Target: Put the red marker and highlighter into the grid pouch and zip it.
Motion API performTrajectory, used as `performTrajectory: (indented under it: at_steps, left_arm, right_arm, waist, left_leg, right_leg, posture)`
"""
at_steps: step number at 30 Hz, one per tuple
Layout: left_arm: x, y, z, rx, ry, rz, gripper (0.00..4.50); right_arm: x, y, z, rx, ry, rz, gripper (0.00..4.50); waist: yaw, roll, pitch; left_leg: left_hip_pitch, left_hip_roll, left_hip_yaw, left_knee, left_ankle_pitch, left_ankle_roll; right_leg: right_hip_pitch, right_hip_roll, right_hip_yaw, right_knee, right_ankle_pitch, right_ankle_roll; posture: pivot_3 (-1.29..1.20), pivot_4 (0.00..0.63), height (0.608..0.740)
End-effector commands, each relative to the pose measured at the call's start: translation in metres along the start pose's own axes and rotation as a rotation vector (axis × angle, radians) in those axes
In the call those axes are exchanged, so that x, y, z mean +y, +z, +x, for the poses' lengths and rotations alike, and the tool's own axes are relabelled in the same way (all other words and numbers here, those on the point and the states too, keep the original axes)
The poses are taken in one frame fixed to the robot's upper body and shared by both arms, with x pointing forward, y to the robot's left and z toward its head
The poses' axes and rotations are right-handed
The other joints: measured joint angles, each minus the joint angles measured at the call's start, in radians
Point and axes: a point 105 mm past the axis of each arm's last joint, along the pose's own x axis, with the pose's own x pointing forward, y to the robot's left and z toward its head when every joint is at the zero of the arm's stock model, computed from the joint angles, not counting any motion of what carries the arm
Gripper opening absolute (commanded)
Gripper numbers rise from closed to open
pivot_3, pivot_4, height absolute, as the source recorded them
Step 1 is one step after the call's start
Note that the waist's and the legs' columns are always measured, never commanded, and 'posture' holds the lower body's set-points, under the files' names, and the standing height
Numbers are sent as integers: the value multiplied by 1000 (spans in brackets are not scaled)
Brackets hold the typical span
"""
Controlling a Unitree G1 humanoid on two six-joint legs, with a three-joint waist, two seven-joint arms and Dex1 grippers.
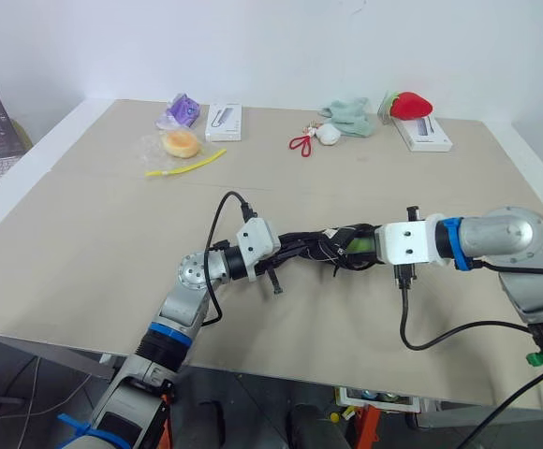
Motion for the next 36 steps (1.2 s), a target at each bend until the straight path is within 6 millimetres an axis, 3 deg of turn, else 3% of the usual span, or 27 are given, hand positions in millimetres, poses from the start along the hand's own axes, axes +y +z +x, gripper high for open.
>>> performTrajectory:
  at_steps: [1,3,8,11,18,20,23,28,31,36]
  left_arm:
    - [5,17,4,-61,10,35,0]
    - [6,17,3,-58,13,35,0]
    - [6,15,1,-50,19,31,0]
    - [6,14,1,-48,20,27,0]
    - [6,15,3,-51,11,22,0]
    - [6,15,3,-51,9,23,0]
    - [6,15,3,-51,7,23,0]
    - [4,15,3,-50,5,23,0]
    - [3,15,2,-48,5,22,0]
    - [4,14,1,-45,8,26,0]
  right_arm:
    - [-15,12,-19,-58,-83,41,3449]
    - [-21,14,-34,-81,-123,104,4449]
    - [-34,39,-66,-245,-216,273,4449]
    - [-26,49,-60,-283,-199,301,4449]
    - [-3,40,-39,-263,-129,371,4449]
    - [-1,39,-35,-257,-124,367,3945]
    - [-2,38,-33,-263,-136,365,2791]
    - [-7,42,-34,-292,-151,371,181]
    - [-10,38,-40,-284,-162,378,23]
    - [-21,-5,-74,-150,-280,457,23]
  waist:
    - [0,0,0]
    - [0,0,0]
    - [1,0,0]
    - [0,0,0]
    - [0,0,0]
    - [0,0,0]
    - [-1,0,0]
    - [0,0,0]
    - [0,0,1]
    - [2,-1,1]
  left_leg:
    - [0,0,0,0,0,0]
    - [0,0,0,0,0,0]
    - [0,0,0,0,0,0]
    - [0,0,-1,0,0,0]
    - [0,0,-1,1,0,0]
    - [0,0,-1,1,0,0]
    - [0,0,-1,1,0,0]
    - [0,0,-1,1,0,0]
    - [0,0,-1,1,0,0]
    - [0,0,-1,1,0,0]
  right_leg:
    - [0,0,0,0,1,-1]
    - [0,0,0,0,2,-3]
    - [0,0,0,0,2,-3]
    - [0,0,-1,0,2,-3]
    - [1,0,-1,0,-1,2]
    - [1,0,-1,0,-1,2]
    - [1,0,-1,0,-1,2]
    - [1,0,-1,0,-1,2]
    - [1,0,-1,0,-1,2]
    - [1,0,-1,0,-1,2]
  posture:
    - [0,150,728]
    - [0,150,728]
    - [0,150,728]
    - [0,150,728]
    - [0,150,728]
    - [0,150,728]
    - [0,150,728]
    - [0,150,728]
    - [0,150,728]
    - [0,150,728]
